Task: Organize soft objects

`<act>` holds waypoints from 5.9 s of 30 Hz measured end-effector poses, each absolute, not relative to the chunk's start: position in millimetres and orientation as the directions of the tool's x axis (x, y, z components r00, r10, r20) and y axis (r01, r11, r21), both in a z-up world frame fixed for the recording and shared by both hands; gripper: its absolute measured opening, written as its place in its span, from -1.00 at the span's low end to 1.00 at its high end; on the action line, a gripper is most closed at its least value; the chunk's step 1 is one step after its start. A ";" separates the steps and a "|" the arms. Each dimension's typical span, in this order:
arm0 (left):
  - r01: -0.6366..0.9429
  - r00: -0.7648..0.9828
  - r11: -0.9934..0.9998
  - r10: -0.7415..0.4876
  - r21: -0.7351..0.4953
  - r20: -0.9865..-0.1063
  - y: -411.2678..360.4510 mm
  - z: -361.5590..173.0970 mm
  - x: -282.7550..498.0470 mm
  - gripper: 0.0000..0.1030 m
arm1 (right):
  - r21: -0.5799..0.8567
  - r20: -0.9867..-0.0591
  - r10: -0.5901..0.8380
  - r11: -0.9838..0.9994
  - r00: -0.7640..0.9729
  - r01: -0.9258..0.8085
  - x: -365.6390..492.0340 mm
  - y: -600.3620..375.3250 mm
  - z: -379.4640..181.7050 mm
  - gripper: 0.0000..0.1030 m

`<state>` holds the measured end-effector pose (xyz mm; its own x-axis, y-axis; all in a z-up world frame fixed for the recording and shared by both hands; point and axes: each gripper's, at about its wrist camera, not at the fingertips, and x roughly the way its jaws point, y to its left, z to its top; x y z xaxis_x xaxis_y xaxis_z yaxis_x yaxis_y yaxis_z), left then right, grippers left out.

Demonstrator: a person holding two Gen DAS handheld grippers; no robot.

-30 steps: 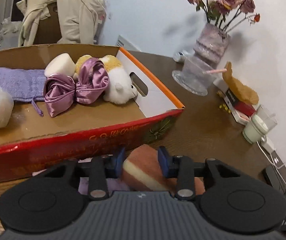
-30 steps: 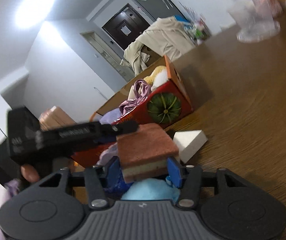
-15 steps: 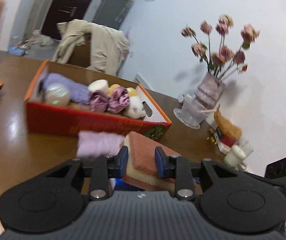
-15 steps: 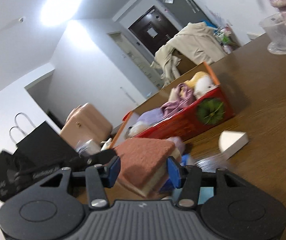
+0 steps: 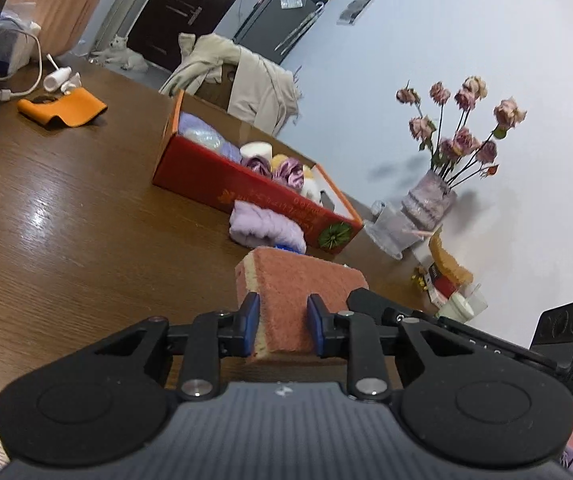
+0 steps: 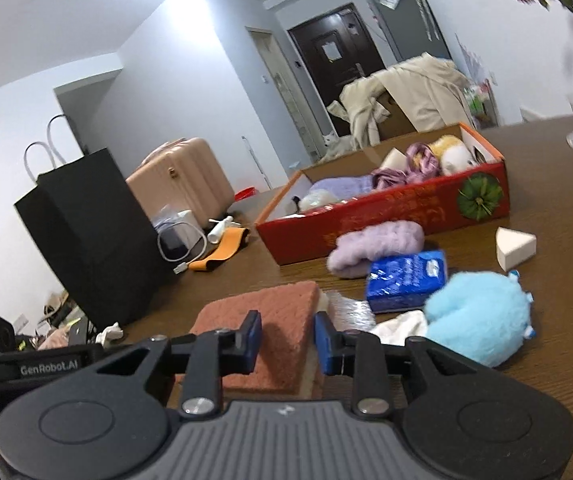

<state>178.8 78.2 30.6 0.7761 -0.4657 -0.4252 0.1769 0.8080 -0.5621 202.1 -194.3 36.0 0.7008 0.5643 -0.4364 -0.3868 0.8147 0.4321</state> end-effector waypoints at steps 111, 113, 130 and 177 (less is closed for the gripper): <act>0.184 0.688 0.875 -0.440 -0.449 -0.577 31.5 -24.9 395.7 -0.31 | 0.390 -0.588 0.495 0.866 0.639 -0.312 399.4 -216.6 -20.9 -0.49; 0.182 0.684 0.860 -0.459 -0.476 -0.568 34.8 -29.4 396.1 -0.42 | 0.401 -0.577 0.509 0.858 0.639 -0.321 399.4 -214.9 -22.9 -0.52; 0.206 0.796 0.873 -0.412 -0.441 -0.444 49.6 41.0 297.3 -0.66 | 0.306 -0.439 0.571 0.821 0.694 -0.482 315.7 -196.8 48.1 -0.74; 0.154 0.867 0.980 -0.197 -0.129 -0.457 85.8 109.1 364.7 0.04 | 0.214 -0.568 0.497 0.859 0.655 -0.466 431.9 -179.0 119.1 -0.13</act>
